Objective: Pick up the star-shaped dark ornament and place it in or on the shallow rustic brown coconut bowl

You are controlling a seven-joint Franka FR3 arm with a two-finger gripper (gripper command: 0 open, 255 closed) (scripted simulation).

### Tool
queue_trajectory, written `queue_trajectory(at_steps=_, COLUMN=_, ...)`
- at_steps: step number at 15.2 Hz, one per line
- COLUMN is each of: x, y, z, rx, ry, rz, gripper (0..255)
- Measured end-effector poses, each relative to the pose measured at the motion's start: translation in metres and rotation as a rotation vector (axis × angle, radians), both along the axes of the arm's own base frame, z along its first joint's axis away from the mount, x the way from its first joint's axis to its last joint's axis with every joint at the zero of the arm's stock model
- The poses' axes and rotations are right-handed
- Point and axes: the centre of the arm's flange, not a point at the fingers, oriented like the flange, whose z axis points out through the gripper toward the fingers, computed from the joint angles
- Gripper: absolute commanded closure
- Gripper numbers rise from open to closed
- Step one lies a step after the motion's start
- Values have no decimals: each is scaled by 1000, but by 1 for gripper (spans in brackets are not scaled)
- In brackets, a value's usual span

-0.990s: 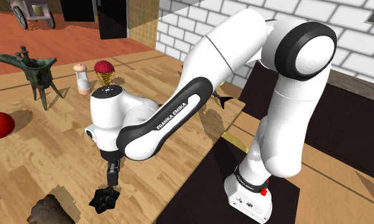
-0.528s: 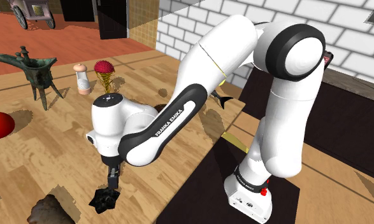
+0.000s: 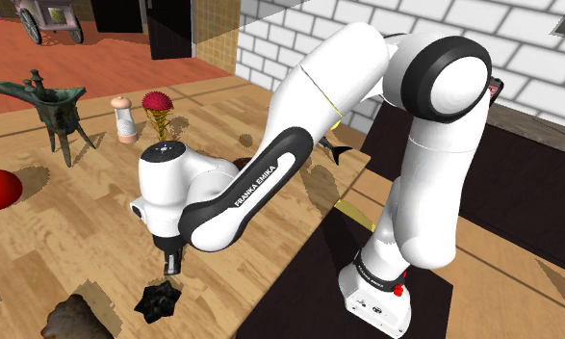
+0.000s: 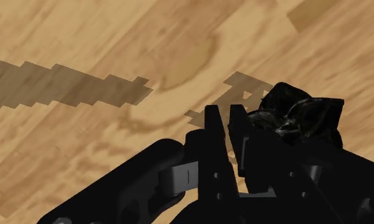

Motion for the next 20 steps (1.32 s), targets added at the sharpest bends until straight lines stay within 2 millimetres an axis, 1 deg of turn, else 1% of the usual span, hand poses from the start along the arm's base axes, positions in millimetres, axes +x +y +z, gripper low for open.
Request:
queue_trajectory(at_steps=5, x=0, y=0, z=0, rx=0, ry=0, rz=0, gripper=255)
queue_trajectory(at_steps=6, x=0, y=0, z=0, rx=0, ry=0, rz=0, gripper=0)
queue_trajectory(at_steps=7, x=0, y=0, z=0, rx=0, ry=0, rz=0, gripper=0)
queue_trajectory(at_steps=9, x=1, y=13, z=-2, rx=11, ry=2, rz=-37, gripper=0)
queue_trajectory(at_steps=12, x=2, y=47, z=-1, rx=37, ry=8, rz=-124, gripper=0)
queue_trajectory(at_steps=14, x=5, y=65, z=0, rx=52, ry=12, rz=-179, gripper=0)
queue_trajectory(at_steps=17, x=6, y=73, z=-14, rx=57, ry=14, rz=-200, gripper=0)
queue_trajectory(at_steps=20, x=8, y=75, z=-29, rx=58, ry=14, rz=-203, gripper=0)
